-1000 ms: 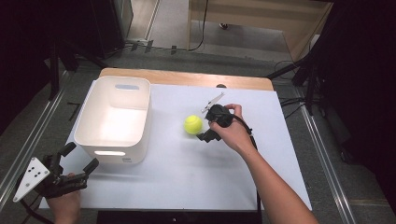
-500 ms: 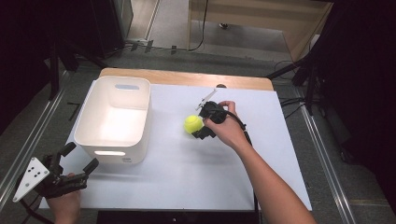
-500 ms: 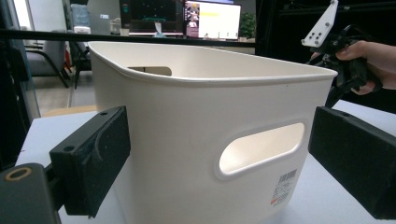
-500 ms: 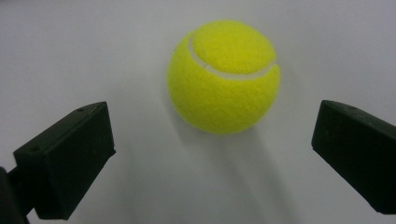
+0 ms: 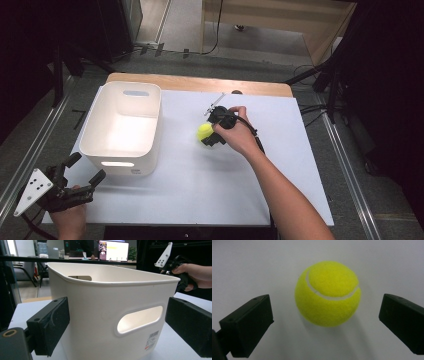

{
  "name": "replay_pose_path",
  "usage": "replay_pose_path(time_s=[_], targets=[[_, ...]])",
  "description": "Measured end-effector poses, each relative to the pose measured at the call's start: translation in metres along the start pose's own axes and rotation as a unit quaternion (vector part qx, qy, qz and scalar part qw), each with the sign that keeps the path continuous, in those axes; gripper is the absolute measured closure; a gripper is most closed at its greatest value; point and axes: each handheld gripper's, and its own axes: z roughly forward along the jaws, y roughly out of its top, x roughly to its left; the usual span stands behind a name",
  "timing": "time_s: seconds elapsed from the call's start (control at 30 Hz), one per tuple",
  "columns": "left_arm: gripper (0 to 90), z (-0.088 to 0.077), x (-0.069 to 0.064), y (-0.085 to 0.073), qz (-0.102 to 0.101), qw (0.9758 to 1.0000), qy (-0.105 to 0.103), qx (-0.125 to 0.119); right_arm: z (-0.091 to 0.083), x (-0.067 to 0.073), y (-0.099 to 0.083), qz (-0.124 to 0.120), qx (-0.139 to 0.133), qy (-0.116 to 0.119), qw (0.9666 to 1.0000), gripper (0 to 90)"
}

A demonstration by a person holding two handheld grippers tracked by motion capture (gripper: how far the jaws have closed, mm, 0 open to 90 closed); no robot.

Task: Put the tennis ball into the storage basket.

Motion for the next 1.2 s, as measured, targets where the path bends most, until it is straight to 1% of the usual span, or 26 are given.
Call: replay_pose_path(time_s=[0.13, 0.37, 0.43, 0.57, 0.77, 0.87, 0.97, 1.0, 1.2], targets=[[5.8, 0.000, 0.000, 0.000, 0.000, 1.0000, 0.000, 0.000, 0.005, 0.000, 0.003, 0.000, 0.006, -0.002, 1.0000, 0.0], [5.8, 0.000, 0.000, 0.000, 0.000, 1.0000, 0.000, 0.000, 0.013, -0.002, 0.004, 0.006, 0.008, 0.000, 1.0000, 0.0], [5.8, 0.000, 0.000, 0.000, 0.000, 1.0000, 0.000, 0.000, 0.013, -0.003, 0.005, 0.009, 0.009, 0.003, 0.9999, 0.0], [5.8, 0.000, 0.000, 0.000, 0.000, 1.0000, 0.000, 0.000, 0.014, -0.004, 0.006, 0.004, 0.009, 0.006, 0.9999, 0.0], [5.8, 0.000, 0.000, 0.000, 0.000, 1.0000, 0.000, 0.000, 0.018, -0.004, 0.009, 0.004, 0.014, 0.011, 0.9998, 0.0], [5.8, 0.000, 0.000, 0.000, 0.000, 1.0000, 0.000, 0.000, 0.020, -0.004, 0.010, 0.000, 0.018, 0.017, 0.9997, 0.0], [5.8, 0.000, 0.000, 0.000, 0.000, 1.0000, -0.001, -0.001, 0.023, -0.003, 0.010, 0.005, 0.026, 0.020, 0.9995, 0.0], [5.8, 0.000, 0.000, 0.000, 0.000, 1.0000, 0.000, 0.000, 0.024, -0.004, 0.010, 0.000, 0.025, 0.021, 0.9995, 0.0], [5.8, 0.000, 0.000, 0.000, 0.000, 1.0000, 0.000, 0.000, 0.027, -0.004, 0.011, 0.006, 0.030, 0.023, 0.9993, 0.0]])
